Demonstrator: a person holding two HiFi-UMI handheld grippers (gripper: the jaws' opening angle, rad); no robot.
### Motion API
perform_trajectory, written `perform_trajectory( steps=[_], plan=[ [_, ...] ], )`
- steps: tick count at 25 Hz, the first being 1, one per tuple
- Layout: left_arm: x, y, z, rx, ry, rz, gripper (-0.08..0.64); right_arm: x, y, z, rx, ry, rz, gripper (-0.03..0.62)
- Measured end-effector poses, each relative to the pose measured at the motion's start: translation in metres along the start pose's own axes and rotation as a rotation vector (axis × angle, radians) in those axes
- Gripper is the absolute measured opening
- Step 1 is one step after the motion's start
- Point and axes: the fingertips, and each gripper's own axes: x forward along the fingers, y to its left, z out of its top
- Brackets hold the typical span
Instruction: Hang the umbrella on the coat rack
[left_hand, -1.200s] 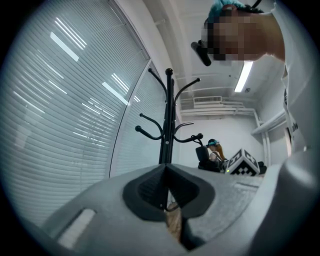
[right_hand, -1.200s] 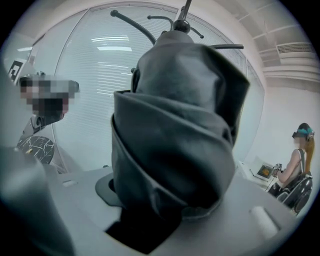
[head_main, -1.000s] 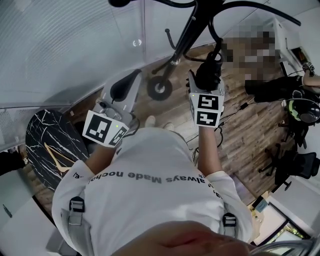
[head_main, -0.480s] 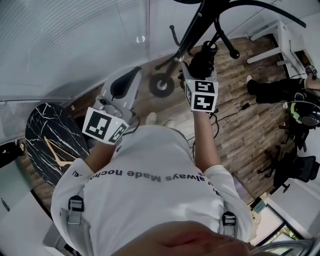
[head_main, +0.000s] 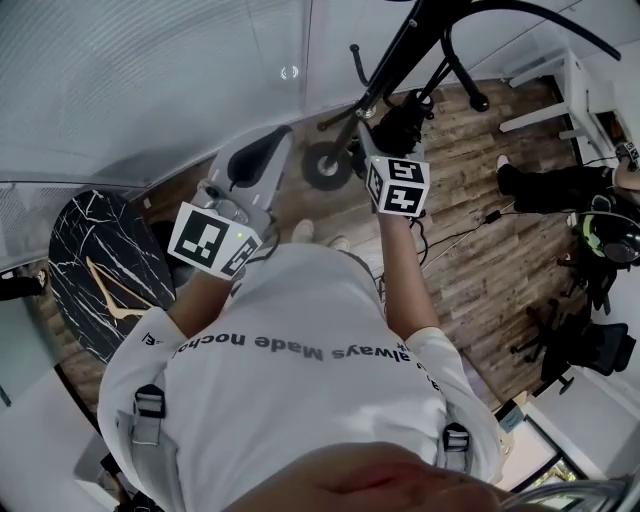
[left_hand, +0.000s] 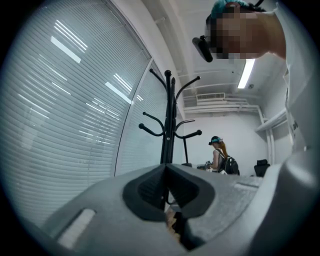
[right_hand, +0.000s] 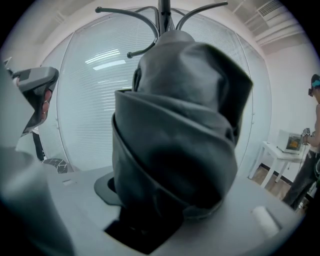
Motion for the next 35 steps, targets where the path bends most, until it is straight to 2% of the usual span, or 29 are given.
perform_trajectory(
  steps=[5,9,13,18,25,29,35],
  plan=[
    [-0.006,-0.007,0.003,0.004,-0.005,0.009,0.002,-0.002,-0.003,0.017,-0.013,-0.042,0.029,0.293],
    [-0.009,-0.014,0.004,0.006,-0.012,0.014,0.002,-0.024,-0.010,0.025,-0.005,-0.074,0.024,0.328],
    [-0.009,-0.021,0.004,0.001,-0.013,0.010,0.002,-0.057,-0.013,0.031,-0.014,-0.099,0.014,0.318],
    [-0.003,-0.031,0.007,-0.006,-0.016,-0.005,0.002,-0.107,-0.009,0.055,-0.066,-0.164,0.012,0.284],
    [0.001,-0.043,0.005,-0.009,-0.015,-0.033,0.002,-0.186,0.026,0.096,-0.117,-0.292,0.127,0.206],
    [0.002,-0.050,0.006,-0.013,-0.016,-0.050,0.002,-0.211,0.048,0.101,-0.127,-0.308,0.181,0.163],
    [0.002,-0.058,0.006,-0.011,-0.012,-0.079,0.002,-0.226,0.055,0.103,-0.087,-0.338,0.164,0.103]
  ],
)
